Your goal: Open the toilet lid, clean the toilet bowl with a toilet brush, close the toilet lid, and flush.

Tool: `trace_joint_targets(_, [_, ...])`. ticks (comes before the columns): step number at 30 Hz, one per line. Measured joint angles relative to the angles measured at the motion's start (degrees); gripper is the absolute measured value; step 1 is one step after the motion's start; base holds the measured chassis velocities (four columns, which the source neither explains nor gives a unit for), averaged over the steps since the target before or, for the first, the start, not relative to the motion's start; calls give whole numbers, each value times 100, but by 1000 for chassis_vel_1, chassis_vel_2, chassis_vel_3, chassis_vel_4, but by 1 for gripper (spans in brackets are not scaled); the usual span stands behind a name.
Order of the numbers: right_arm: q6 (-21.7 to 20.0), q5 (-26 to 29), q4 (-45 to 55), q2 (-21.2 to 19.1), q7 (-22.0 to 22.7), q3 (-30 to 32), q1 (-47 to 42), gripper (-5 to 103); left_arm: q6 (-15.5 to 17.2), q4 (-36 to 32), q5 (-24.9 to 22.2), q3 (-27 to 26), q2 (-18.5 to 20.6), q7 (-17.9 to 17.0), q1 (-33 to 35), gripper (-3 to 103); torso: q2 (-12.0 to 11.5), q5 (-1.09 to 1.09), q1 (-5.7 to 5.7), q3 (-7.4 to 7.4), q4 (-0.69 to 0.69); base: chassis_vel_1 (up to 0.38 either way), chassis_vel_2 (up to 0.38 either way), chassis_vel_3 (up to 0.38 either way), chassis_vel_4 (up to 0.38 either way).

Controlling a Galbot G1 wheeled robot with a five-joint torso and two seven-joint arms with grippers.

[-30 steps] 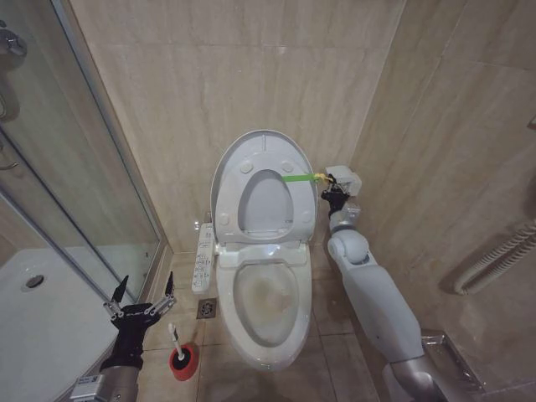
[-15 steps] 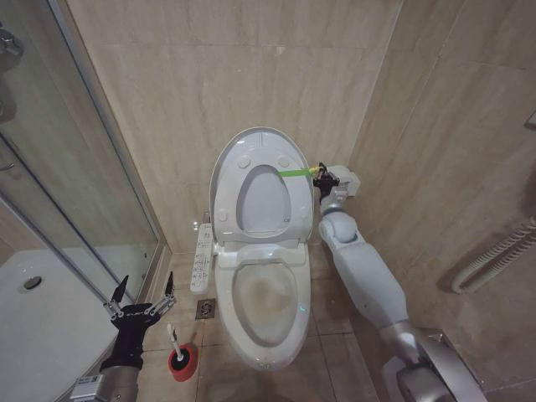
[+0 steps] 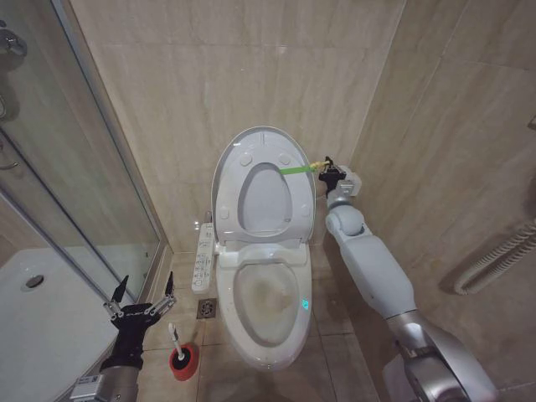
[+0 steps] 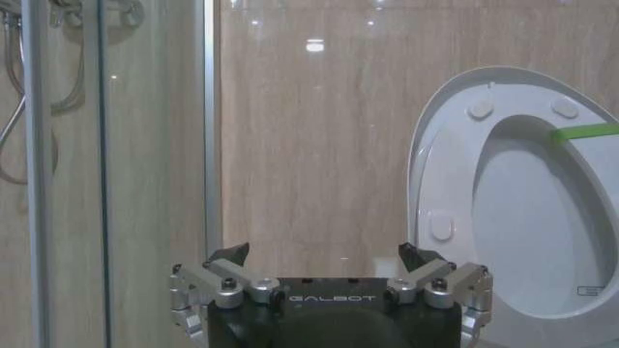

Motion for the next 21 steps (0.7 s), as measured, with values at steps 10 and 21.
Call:
trace_joint_targets(10, [-127, 89, 697, -436, 14, 11, -608, 1, 0, 0, 0, 0, 0, 0, 0, 100, 0, 1, 0, 0, -2, 0, 0, 0, 0])
trace_joint_targets(21, [-312, 205, 1561, -705, 21, 115, -1144, 5, 0, 0, 0, 0, 0, 0, 0, 100, 0, 1, 0, 0, -5, 0, 0, 0, 0])
